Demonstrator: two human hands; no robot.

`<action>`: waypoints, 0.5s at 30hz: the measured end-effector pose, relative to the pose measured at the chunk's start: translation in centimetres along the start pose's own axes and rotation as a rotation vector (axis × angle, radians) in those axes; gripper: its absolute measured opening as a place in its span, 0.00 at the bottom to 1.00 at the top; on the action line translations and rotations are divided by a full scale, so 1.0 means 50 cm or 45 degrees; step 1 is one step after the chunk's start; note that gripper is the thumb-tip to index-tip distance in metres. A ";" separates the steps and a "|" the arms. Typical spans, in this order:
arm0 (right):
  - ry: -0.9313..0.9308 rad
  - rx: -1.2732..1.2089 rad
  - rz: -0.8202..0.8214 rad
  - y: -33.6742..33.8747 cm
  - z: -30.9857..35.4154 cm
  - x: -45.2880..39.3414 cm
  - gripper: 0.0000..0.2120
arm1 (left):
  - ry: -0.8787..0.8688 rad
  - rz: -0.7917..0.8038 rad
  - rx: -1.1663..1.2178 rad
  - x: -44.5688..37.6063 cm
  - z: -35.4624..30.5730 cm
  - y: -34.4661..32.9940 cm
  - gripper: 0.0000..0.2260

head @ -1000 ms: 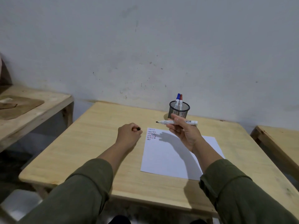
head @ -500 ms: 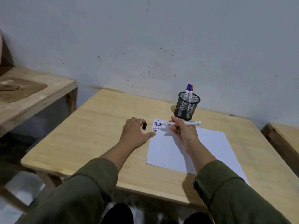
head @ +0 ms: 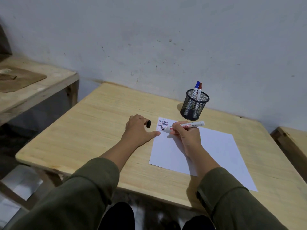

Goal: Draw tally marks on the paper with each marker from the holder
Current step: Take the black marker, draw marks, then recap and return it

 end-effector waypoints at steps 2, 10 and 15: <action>0.010 0.028 0.001 -0.001 0.003 0.001 0.02 | -0.001 0.003 0.002 -0.001 0.001 0.000 0.20; 0.013 0.031 -0.011 -0.009 0.011 0.010 0.01 | -0.011 0.005 -0.006 -0.003 0.001 -0.001 0.19; 0.011 0.026 0.013 -0.012 0.014 0.011 0.01 | -0.006 0.005 -0.007 -0.002 0.002 -0.001 0.19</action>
Point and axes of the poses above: each hand's wrist, its own x-axis away from the middle knuckle, its own y-axis out of the back of the hand, z = x × y, the point moved 5 cm from there along -x, towards the middle knuckle, and after that the axes turned 5 degrees about y, right-handed, at the moved point
